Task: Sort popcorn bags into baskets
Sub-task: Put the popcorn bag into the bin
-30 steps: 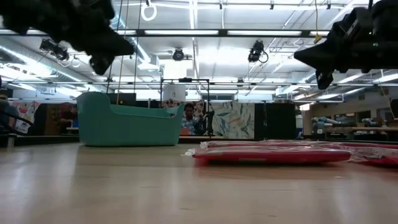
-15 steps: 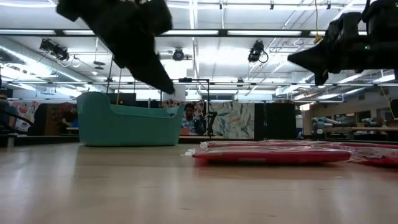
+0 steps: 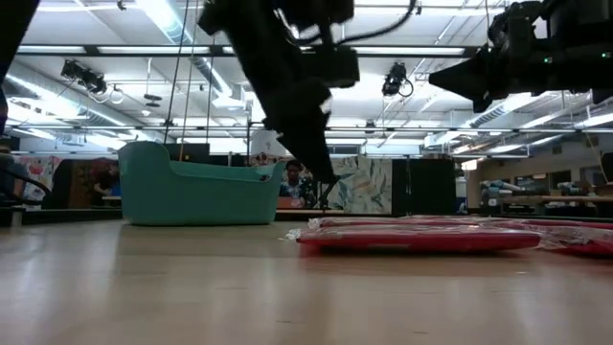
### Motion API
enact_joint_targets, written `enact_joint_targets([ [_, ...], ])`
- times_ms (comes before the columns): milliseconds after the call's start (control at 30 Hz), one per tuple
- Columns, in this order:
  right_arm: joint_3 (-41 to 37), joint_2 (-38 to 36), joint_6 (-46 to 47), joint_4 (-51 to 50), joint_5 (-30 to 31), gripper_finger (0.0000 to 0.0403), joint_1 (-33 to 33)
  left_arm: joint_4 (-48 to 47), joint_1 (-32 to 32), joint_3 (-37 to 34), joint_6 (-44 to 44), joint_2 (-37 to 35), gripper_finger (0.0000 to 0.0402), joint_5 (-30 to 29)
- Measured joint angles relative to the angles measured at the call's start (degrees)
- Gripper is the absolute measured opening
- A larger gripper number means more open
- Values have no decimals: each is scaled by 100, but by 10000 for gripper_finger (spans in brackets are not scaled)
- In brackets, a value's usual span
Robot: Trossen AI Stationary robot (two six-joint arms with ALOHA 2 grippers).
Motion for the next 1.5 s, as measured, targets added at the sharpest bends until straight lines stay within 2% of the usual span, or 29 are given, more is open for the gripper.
enact_joint_targets([
  [167, 134, 124, -293, -181, 453, 20, -3, 362, 558, 51, 569, 104, 137, -2],
  [400, 154, 66, -603, -173, 779, 20, -8, 866, 1175, 66, 889, 227, 214, 481],
  [500, 156, 18, -761, -178, 1000, 20, -8, 951, 1238, 88, 1078, 466, 227, 501],
  [733, 156, -84, -834, -258, 1055, 20, -8, 814, 1223, 640, 1301, 924, 221, 525],
  [900, 154, -90, -909, -290, 1056, 20, -8, 709, 1193, 959, 1420, 1240, 218, 298],
  [1300, 152, -91, -914, -268, 993, 20, -8, 559, 1106, 953, 1587, 1337, 217, 113],
  [1500, 152, -91, -953, -268, 989, 20, -8, 424, 950, 953, 2191, 1349, 217, -403],
])
